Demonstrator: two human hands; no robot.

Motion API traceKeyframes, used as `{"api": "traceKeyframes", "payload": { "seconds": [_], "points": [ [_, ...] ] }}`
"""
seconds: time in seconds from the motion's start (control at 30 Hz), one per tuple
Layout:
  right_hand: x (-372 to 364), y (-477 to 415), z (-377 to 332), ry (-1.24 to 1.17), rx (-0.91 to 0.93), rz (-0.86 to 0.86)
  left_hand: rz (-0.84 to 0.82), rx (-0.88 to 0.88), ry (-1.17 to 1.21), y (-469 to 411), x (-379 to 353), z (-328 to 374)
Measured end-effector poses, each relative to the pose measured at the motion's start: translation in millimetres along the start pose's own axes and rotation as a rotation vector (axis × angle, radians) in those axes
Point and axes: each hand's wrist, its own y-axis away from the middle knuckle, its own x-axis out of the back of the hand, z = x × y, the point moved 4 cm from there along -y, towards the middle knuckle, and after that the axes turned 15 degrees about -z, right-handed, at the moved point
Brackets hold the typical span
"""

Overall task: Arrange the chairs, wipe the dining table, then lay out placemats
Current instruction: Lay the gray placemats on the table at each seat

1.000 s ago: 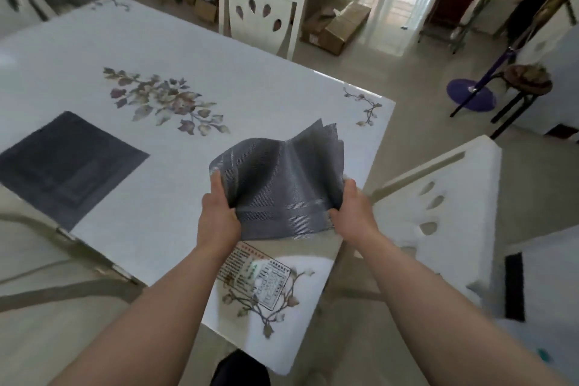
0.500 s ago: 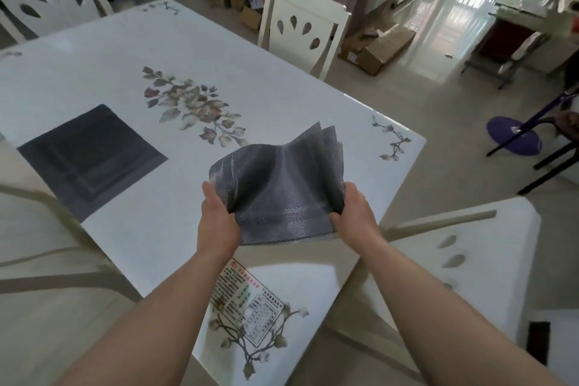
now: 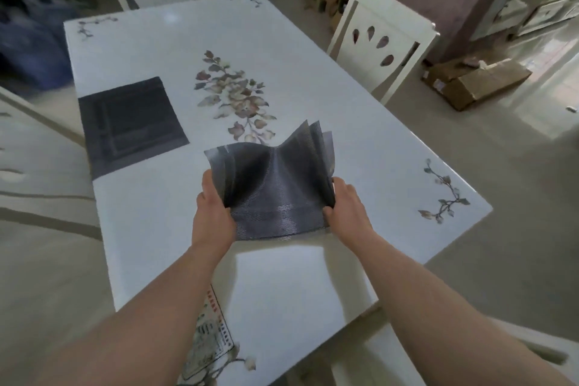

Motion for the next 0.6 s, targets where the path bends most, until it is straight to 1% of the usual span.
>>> {"api": "traceKeyframes", "payload": {
  "seconds": [0.17, 0.33, 0.43, 0.5, 0.6],
  "points": [
    [-3.3, -28.6, 8.2, 0.070, 0.125, -0.074, 0.079, 0.085, -0.029, 0.1, -11.4, -1.5],
    [-7.2, -44.1, 7.6, 0.037, 0.202, -0.079, 0.140, 0.135, -0.043, -6.1, -10.4, -10.3],
    [-8.6, -58.7, 6.6, 0.067, 0.197, -0.057, 0.155, 0.162, -0.121, -14.3, -9.9, -8.2],
    [-9.6, -68.9, 5.7, 0.043, 0.192, -0.048, 0.145, 0.204, -0.158, -21.9, -10.8, -10.7],
    [-6.0, -81.5, 5.7, 0.018, 0.150, 0.013, 0.156, 0.238, -0.112, -32.9, -8.7, -21.7]
  ]
}}
